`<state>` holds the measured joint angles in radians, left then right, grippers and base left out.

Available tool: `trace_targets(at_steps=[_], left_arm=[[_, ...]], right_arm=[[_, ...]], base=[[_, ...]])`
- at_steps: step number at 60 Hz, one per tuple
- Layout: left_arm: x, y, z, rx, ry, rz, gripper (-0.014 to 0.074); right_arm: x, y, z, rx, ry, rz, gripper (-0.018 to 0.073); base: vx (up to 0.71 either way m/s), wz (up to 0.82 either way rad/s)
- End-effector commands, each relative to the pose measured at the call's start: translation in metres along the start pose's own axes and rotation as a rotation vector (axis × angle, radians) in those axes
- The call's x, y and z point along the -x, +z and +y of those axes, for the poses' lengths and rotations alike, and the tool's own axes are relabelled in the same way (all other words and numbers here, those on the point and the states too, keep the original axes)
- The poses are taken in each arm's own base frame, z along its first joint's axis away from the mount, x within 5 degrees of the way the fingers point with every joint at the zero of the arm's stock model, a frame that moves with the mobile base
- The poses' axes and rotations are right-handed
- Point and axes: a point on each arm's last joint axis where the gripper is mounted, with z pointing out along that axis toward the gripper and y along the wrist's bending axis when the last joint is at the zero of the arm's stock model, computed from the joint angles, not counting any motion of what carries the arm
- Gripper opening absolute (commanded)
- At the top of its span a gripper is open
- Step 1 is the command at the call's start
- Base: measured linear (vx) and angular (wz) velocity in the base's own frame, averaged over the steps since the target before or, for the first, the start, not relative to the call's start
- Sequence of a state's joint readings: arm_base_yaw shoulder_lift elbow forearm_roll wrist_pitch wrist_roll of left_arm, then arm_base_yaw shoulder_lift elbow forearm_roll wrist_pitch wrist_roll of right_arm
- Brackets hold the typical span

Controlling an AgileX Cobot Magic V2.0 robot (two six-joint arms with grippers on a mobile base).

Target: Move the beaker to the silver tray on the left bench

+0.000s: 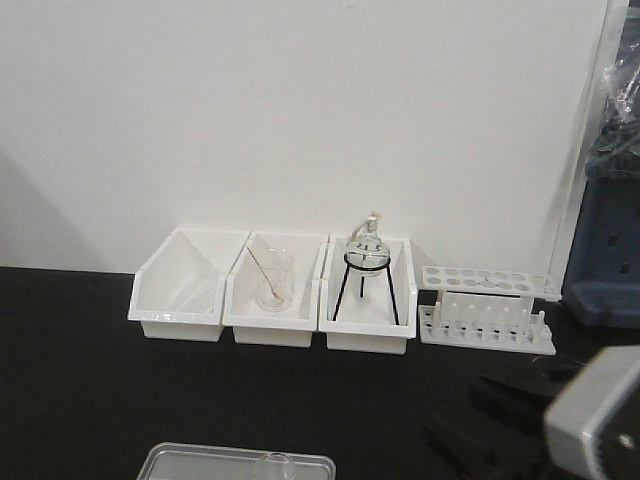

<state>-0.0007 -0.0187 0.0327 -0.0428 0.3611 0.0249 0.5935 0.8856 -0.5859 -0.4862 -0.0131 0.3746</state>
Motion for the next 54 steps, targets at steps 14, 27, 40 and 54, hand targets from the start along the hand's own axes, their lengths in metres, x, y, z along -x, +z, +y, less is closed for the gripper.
trace_targets(at_steps=[14, 27, 40, 54], left_arm=[[0.001, 0.001, 0.0, -0.004, -0.007, -0.066, 0.0001], [0.001, 0.001, 0.0, -0.004, -0.007, -0.066, 0.0001], [0.001, 0.001, 0.0, -0.004, -0.007, -0.066, 0.0001], [0.001, 0.001, 0.0, -0.004, -0.007, -0.066, 0.0001]], right_arm=[[0.007, -0.059, -0.001, -0.028, 0.003, -0.198, 0.0365], [0.01, -0.073, -0.002, -0.044, -0.029, -0.242, 0.0346], [0.001, -0.094, -0.014, -0.171, 0.063, -0.306, 0.0207], [-0.062, -0.125, -0.016, -0.426, 0.106, -0.44, -0.0015]], base=[[0.0, 0.0], [0.0, 0.0], [0.0, 0.0], [0.0, 0.0]])
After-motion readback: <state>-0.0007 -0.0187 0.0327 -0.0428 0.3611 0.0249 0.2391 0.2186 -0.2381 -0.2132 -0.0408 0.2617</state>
